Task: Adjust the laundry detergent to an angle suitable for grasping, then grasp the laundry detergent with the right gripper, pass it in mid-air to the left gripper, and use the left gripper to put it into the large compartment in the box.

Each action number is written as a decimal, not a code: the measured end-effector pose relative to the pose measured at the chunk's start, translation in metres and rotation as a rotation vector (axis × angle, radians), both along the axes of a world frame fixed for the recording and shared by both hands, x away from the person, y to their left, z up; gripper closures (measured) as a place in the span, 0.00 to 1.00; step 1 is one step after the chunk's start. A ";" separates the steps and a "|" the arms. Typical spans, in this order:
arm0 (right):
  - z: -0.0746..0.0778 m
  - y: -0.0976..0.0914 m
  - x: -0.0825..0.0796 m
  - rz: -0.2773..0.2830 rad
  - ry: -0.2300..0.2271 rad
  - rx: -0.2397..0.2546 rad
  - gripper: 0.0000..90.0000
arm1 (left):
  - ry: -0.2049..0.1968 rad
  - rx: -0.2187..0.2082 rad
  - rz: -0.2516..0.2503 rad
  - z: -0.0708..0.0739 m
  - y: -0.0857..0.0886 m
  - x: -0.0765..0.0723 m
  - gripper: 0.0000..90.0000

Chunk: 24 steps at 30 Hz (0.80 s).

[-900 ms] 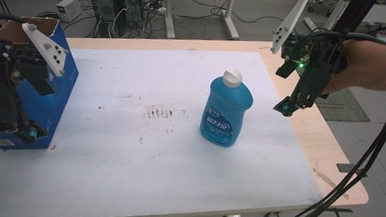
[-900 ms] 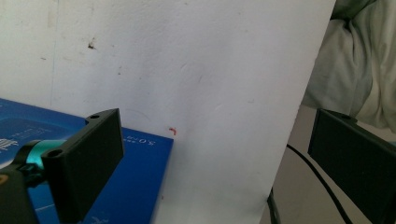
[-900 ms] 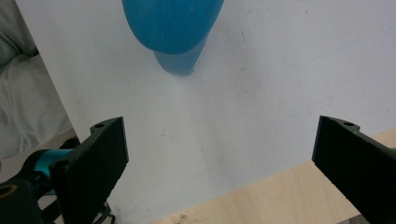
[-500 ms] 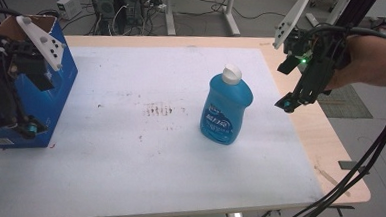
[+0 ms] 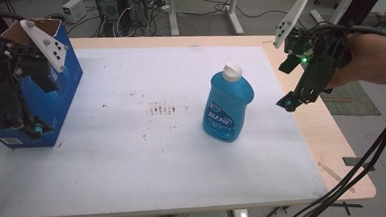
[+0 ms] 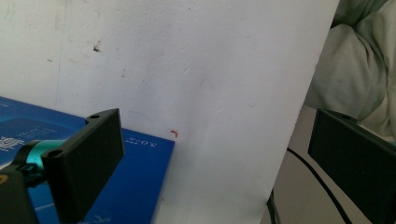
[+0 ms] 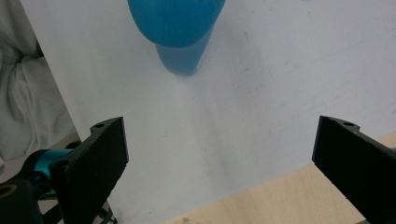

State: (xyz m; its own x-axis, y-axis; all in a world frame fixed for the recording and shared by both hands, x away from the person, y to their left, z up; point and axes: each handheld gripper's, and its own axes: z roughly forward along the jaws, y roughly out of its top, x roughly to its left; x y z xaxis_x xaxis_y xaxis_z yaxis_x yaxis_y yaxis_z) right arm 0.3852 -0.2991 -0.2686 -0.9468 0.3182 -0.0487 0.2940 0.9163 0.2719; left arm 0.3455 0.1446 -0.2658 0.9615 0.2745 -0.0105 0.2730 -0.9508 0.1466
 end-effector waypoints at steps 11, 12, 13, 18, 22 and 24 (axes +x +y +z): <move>0.001 -0.001 -0.006 -0.003 -0.010 0.010 0.03 | -0.005 0.001 0.002 0.000 -0.001 -0.003 0.04; 0.001 -0.002 -0.007 -0.006 -0.010 0.012 0.03 | -0.005 0.003 0.001 0.000 -0.002 -0.003 0.04; 0.001 -0.003 -0.007 -0.006 -0.010 0.011 0.03 | -0.006 0.004 0.001 0.001 -0.002 -0.003 0.04; -0.001 -0.007 -0.011 -0.033 -0.024 0.044 0.03 | -0.014 0.002 -0.007 0.002 -0.004 -0.004 0.04; -0.001 -0.010 -0.013 -0.047 -0.032 0.072 0.03 | -0.015 0.004 -0.012 0.003 -0.005 -0.003 0.04; -0.002 -0.011 -0.012 -0.055 -0.034 0.080 0.03 | -0.014 0.005 -0.013 0.002 -0.006 -0.003 0.04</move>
